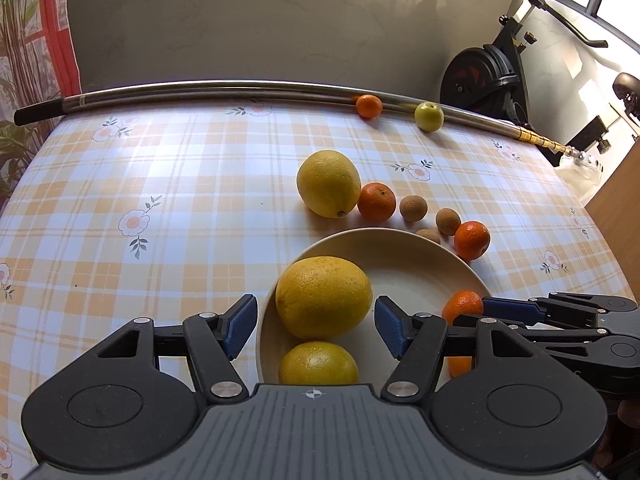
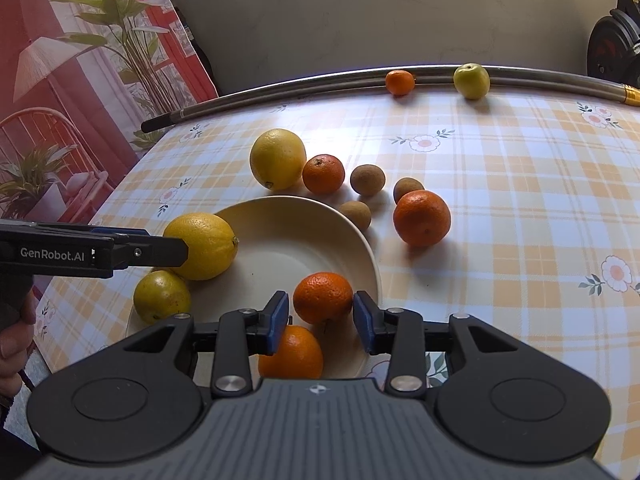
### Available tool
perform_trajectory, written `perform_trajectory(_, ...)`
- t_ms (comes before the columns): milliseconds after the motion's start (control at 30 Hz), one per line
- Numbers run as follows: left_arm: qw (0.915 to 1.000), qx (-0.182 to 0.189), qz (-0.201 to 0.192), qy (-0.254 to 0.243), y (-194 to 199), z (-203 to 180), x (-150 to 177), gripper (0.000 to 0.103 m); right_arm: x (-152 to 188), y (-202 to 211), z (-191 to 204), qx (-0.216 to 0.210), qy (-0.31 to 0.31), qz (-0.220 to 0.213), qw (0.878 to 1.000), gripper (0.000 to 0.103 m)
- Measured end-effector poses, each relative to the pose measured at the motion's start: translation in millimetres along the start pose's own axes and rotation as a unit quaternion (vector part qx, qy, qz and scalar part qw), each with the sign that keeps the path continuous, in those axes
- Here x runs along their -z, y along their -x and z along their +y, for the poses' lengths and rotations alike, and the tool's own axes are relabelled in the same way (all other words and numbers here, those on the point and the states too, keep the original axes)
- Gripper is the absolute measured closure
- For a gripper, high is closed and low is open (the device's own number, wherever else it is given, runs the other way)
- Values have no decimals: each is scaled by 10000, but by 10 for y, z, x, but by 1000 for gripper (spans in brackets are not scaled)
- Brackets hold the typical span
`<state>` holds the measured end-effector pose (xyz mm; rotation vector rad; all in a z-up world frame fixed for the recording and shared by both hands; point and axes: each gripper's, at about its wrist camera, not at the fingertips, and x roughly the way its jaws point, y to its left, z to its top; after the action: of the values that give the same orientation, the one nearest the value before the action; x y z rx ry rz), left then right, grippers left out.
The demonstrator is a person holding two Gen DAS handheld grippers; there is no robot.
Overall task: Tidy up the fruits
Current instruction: 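Open the left gripper over the plate while the right gripper releases the tangerine there, then move the left tool toward an orange while the right tool approaches the green apple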
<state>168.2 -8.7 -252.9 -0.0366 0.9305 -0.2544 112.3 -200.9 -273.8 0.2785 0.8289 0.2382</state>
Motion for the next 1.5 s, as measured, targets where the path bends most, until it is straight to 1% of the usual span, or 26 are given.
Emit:
perform_trajectory(167,9996,-25,-268,118,142,16,-6,35,0,76,-25,7,-60,-133,9999,63)
perform_trajectory(367,9983,-184,-550,24,268,-6,-27,35,-38,181,-89,67,-172,-325,9993,63)
perform_trajectory(500,9977,-231,-643,36,339,14,-45,35,-72,246,-145,121,-241,-448,9986,63)
perform_trajectory(767,9962,-327,-770,254,457,165,-120,35,-160,414,-318,275,-439,-730,9960,63)
perform_trajectory(900,9950,-382,-837,388,499,234,-182,35,-216,494,-412,319,-550,-853,9943,63)
perform_trajectory(1233,9911,-488,-1041,664,644,415,-391,35,-381,673,-653,598,-639,-1151,9895,63)
perform_trajectory(1500,9880,-655,-1258,618,727,442,-569,35,-485,757,-776,716,-706,-1344,9858,63)
